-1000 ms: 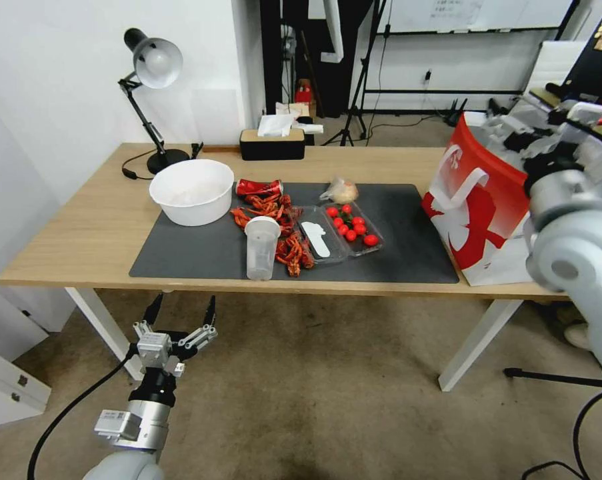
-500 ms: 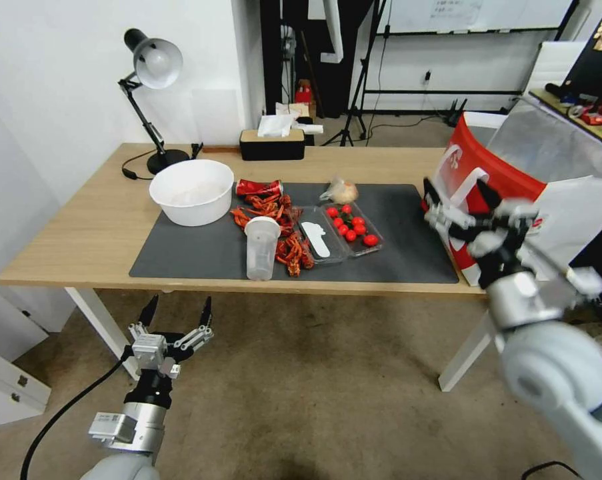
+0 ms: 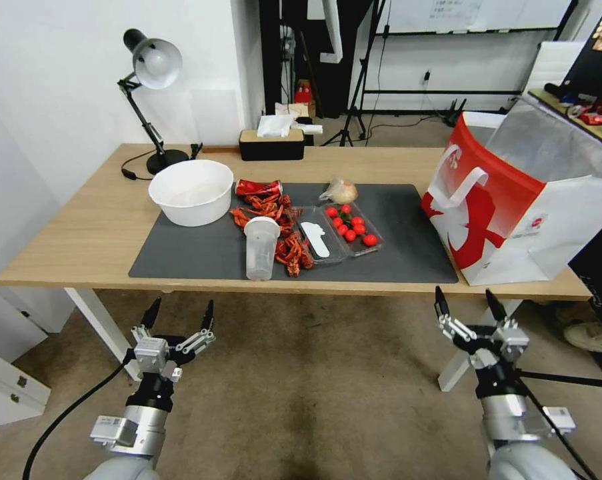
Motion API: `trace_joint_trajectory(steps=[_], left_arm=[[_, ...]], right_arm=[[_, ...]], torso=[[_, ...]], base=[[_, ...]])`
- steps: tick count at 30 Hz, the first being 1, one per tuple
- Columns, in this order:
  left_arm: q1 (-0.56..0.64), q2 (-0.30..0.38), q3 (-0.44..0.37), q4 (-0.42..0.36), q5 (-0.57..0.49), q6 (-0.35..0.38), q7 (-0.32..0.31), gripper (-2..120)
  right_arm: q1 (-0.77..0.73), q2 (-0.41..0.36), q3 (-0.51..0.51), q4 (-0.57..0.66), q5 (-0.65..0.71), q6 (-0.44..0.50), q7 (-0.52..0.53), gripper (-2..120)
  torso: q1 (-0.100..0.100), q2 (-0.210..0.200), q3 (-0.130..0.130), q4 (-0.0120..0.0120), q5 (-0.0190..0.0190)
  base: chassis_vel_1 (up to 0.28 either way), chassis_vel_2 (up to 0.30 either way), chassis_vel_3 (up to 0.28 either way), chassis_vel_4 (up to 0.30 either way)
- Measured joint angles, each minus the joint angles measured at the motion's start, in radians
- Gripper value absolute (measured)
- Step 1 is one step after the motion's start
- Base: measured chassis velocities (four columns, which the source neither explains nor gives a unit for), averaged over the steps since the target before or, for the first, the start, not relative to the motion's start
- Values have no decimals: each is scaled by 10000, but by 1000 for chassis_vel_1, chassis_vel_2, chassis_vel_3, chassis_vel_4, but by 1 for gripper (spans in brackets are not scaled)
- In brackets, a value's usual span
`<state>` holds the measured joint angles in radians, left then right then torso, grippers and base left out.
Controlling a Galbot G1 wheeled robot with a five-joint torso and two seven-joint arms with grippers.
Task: Pick up the trash from the table and place it into the takeout bag.
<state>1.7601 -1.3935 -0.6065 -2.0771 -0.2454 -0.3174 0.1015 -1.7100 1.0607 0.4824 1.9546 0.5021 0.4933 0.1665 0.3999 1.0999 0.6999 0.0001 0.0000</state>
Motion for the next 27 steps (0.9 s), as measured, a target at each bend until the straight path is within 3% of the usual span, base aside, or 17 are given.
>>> trace_joint_trajectory(steps=[27], left_arm=[[-73,16,-31,252,-64,-196,1,100]], right_arm=[[359,31,-349,271,83,-997,-45,100]], torso=[[2,0,1,-2,-1]], base=[[0,0,0,0]])
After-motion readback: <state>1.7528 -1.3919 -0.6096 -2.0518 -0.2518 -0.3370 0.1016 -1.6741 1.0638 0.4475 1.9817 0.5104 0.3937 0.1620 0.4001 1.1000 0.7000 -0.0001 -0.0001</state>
